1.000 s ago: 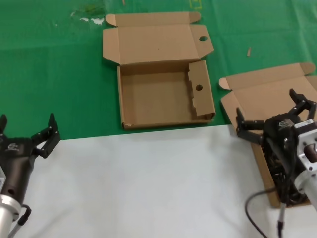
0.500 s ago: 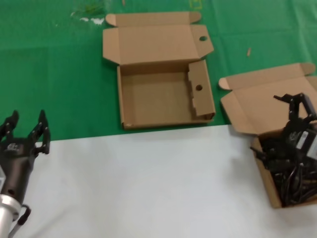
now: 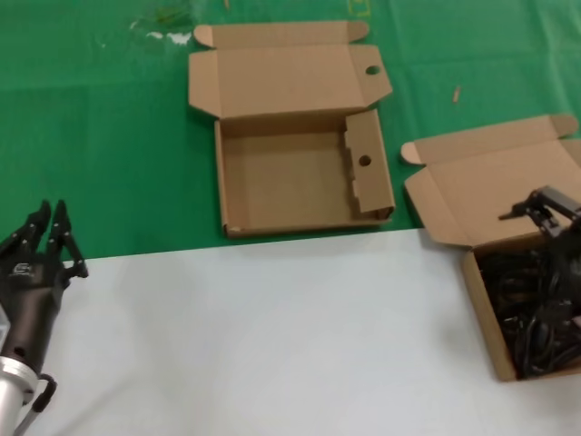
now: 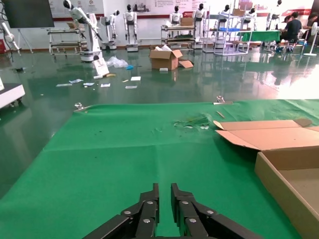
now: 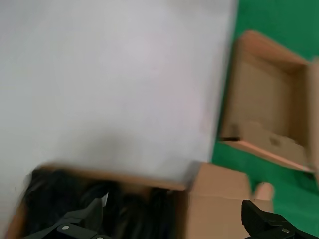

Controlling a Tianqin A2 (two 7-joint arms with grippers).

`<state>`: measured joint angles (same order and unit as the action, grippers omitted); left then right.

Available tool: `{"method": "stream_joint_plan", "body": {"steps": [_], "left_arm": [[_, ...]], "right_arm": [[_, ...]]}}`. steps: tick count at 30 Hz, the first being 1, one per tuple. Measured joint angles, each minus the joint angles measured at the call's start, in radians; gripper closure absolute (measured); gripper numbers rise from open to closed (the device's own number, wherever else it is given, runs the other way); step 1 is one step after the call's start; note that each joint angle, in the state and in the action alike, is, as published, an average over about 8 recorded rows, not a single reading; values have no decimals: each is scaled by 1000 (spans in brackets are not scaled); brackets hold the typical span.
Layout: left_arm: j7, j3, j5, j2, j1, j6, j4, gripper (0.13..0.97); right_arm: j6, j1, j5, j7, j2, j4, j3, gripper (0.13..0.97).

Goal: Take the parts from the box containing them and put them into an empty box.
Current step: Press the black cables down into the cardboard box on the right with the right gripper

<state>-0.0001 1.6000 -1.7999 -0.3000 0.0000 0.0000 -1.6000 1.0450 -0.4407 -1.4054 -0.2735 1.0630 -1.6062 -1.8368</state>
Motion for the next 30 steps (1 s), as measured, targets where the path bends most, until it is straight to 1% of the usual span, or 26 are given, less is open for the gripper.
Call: {"method": "stream_joint_plan", "body": {"steps": [5, 7, 10, 13, 17, 24, 30], "left_arm": [[0, 0, 0, 0, 0, 0, 0, 910], [0, 0, 0, 0, 0, 0, 0, 916], [0, 0, 0, 0, 0, 0, 0, 933], [0, 0, 0, 0, 0, 0, 0, 950], [0, 0, 0, 0, 0, 0, 0, 956], [0, 0, 0, 0, 0, 0, 0, 957], [0, 0, 0, 0, 0, 0, 0, 957]], "right_arm": [[171, -153, 33, -97, 6, 53, -78, 129], [224, -205, 45, -132, 2, 75, -104, 129], [281, -263, 62, -179, -7, 104, -135, 129], [312, -298, 75, -219, -15, 129, -157, 129], [327, -309, 85, -258, -20, 155, -177, 130], [317, -282, 84, -294, -20, 183, -189, 132], [298, -267, 79, -321, -28, 214, -193, 173]]}}
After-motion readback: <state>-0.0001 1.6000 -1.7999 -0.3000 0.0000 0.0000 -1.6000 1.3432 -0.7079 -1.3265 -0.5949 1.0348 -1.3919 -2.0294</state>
